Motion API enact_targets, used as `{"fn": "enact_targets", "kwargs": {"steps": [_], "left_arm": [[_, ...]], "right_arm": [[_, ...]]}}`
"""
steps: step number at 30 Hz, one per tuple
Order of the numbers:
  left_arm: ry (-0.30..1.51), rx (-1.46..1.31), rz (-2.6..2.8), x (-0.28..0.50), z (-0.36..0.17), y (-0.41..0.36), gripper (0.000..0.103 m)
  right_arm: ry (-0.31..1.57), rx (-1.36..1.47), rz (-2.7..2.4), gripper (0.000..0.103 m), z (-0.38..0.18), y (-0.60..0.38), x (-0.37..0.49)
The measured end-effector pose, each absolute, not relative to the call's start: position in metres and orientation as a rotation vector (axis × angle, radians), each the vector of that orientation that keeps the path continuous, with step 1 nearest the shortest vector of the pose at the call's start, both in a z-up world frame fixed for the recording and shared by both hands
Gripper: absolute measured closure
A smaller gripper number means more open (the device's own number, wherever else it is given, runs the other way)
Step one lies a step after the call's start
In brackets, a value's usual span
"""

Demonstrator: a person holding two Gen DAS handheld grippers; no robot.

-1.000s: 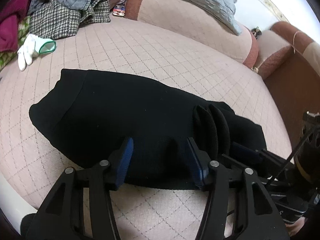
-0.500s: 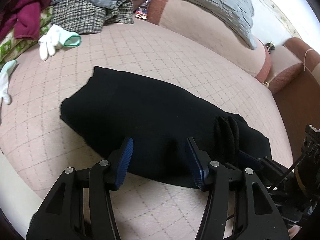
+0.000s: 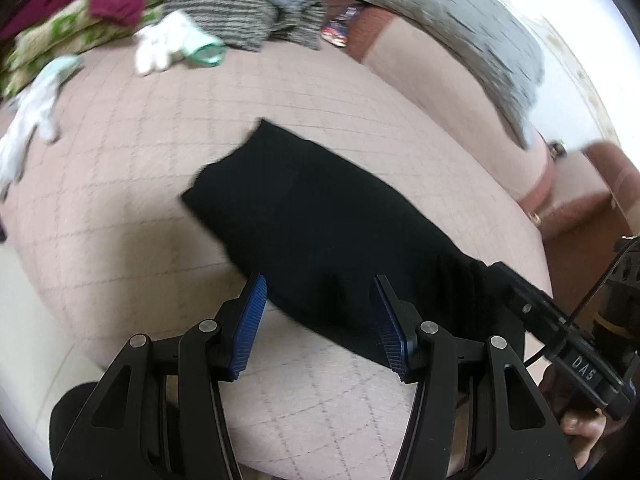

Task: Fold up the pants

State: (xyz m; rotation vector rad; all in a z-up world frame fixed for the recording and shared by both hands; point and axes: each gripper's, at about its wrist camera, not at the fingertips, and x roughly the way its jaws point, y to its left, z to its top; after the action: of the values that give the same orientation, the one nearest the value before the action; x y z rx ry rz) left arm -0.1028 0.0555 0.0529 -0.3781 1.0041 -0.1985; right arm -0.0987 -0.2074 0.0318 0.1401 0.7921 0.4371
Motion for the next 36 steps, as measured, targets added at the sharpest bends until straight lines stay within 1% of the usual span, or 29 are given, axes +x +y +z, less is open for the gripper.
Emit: {"fn": "enact_targets", "kwargs": {"steps": [5, 6, 7, 8, 15, 24, 26, 28, 36], "left_arm": [[1.045, -0.523, -0.146, -0.101, 0.041, 0.081, 0.049], [1.056, -0.541, -0.147, -0.1, 0.039, 0.083, 0.045], [1.066, -0.554, -0.142, -0.099, 0.037, 0.085, 0.038], [1.07, -0.566, -0.137, -0.098, 0.035, 0.086, 0.036], [1.06, -0.557, -0.133, -0.096, 0.032, 0.085, 0.036], [1.013, -0.556, -0.167, -0.083, 0.027, 0.086, 0.034], [0.995, -0.547, -0.182, -0.083, 0.026, 0.086, 0.031], [0.98, -0.547, -0.201, -0.081, 0.026, 0.084, 0.024], [0.948, -0.53, -0.208, -0.075, 0.024, 0.086, 0.024]], "right_arm": [[0.803, 0.102, 0.47, 0.053, 0.034, -0.187, -0.076], [0.81, 0.084, 0.48, 0.052, 0.033, -0.179, -0.07], [0.816, 0.067, 0.488, 0.052, 0.033, -0.173, -0.065], [0.822, 0.049, 0.495, 0.051, 0.032, -0.168, -0.061], [0.841, -0.028, 0.556, 0.041, 0.034, -0.136, -0.029], [0.886, -0.139, 0.645, 0.04, 0.018, -0.093, 0.009], [0.895, -0.16, 0.657, 0.04, 0.014, -0.086, 0.015], [0.909, -0.174, 0.666, 0.039, 0.008, -0.078, 0.023], [0.974, -0.183, 0.683, 0.039, -0.016, -0.053, 0.045]]}}
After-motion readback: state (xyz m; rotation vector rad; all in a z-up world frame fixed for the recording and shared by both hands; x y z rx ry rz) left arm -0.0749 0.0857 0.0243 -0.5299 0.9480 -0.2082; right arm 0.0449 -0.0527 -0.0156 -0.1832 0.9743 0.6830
